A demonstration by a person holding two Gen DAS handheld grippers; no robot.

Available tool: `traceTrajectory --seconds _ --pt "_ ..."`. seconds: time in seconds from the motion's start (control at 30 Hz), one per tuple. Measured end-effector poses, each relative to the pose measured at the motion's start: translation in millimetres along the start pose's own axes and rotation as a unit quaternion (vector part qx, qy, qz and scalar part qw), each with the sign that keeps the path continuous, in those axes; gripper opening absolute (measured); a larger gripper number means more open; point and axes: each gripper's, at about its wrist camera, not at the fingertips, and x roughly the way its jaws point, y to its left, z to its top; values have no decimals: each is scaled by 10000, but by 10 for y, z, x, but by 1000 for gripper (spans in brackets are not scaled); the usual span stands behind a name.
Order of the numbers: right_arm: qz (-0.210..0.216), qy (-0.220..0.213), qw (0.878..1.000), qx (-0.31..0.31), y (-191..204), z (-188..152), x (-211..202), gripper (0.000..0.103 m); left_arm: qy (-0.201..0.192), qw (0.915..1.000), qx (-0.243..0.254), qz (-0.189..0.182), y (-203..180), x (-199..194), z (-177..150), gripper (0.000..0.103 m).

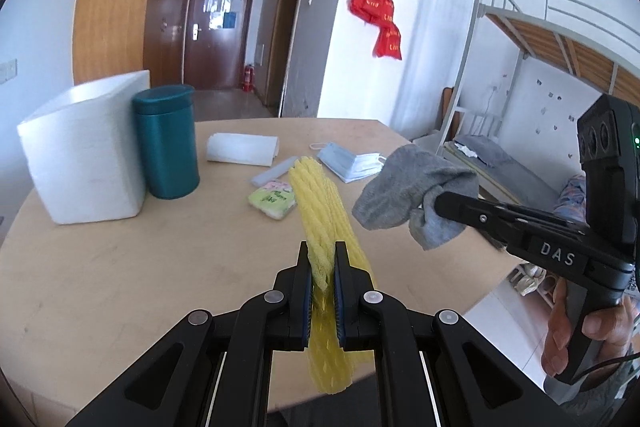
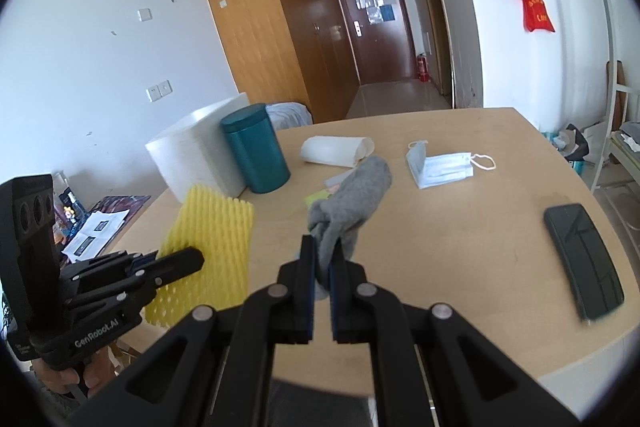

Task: Organize soft objects
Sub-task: 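Carry the yellow net and grey sock over the white foam box with both tools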

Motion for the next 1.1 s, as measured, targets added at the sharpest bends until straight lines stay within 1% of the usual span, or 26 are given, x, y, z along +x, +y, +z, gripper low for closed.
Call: traceTrajectory --seconds 0.2,0.3,0.47,0.67,0.8,1.1 --pt "67 -153 9998 -101 196 -232 -247 8 -178 9998 57 66 -79 -337 -224 9" --pt "164 -217 9995 -185 327 -336 -347 8 -285 9995 51 135 -95 -533 -310 9" --pt "347 -336 9980 -415 560 -395 -452 8 -483 9983 8 324 -53 -805 -398 9" --pt "538 -454 9958 -581 745 -370 -427 8 -719 9955 -2 616 26 -1032 -381 9" --pt "675 -506 9943 -657 886 -384 -402 8 -800 9938 12 766 85 -1151 -410 9" --pt "1000 -487 9889 -988 1287 -371 -302 8 -1073 9858 -174 1282 325 -1451 -481 9"
